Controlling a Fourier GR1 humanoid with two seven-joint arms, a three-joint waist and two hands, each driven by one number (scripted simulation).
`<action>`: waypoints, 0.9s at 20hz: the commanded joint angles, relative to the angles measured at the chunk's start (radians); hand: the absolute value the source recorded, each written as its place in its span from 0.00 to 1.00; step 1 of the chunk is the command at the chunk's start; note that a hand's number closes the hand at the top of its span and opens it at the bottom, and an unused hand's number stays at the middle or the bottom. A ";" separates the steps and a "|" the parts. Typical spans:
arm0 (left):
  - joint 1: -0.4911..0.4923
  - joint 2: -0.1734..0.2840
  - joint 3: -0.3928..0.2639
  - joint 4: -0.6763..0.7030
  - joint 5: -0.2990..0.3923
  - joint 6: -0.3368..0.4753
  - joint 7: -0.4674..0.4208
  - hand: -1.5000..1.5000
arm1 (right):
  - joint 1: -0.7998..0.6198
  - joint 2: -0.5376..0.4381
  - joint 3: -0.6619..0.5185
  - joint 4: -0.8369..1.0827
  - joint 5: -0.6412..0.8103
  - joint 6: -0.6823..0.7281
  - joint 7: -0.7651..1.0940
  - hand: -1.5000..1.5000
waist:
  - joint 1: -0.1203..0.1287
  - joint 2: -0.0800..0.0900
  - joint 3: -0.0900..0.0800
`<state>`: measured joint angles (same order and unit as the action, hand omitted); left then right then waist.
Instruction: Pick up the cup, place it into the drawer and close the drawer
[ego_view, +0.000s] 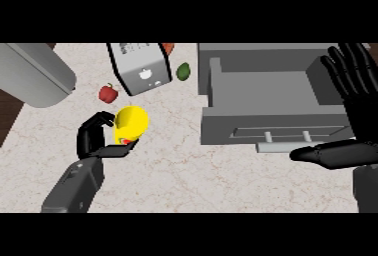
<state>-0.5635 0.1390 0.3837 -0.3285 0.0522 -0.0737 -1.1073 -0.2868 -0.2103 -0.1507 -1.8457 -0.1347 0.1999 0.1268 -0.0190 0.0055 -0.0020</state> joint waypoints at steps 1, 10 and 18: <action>-0.038 -0.029 -0.056 -0.071 -0.019 -0.114 -0.038 1.00 | 0.024 -0.014 -0.006 0.026 0.019 0.015 -0.028 0.00 | 0.017 -0.007 0.002; -0.199 -0.129 -0.161 -0.334 -0.012 -0.052 0.276 1.00 | 0.014 -0.023 -0.043 0.016 -0.003 0.003 -0.017 0.00 | 0.032 -0.014 0.003; -0.445 -0.138 -0.254 -0.415 0.046 0.122 0.582 1.00 | 0.030 0.033 0.037 -0.047 0.068 -0.051 0.019 0.00 | 0.009 -0.007 0.002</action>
<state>-0.9000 0.0093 0.1483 -0.7299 0.0883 -0.0037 -0.6338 -0.2433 -0.2018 -0.1519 -1.8574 -0.1011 0.1840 0.1077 -0.0015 -0.0063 0.0009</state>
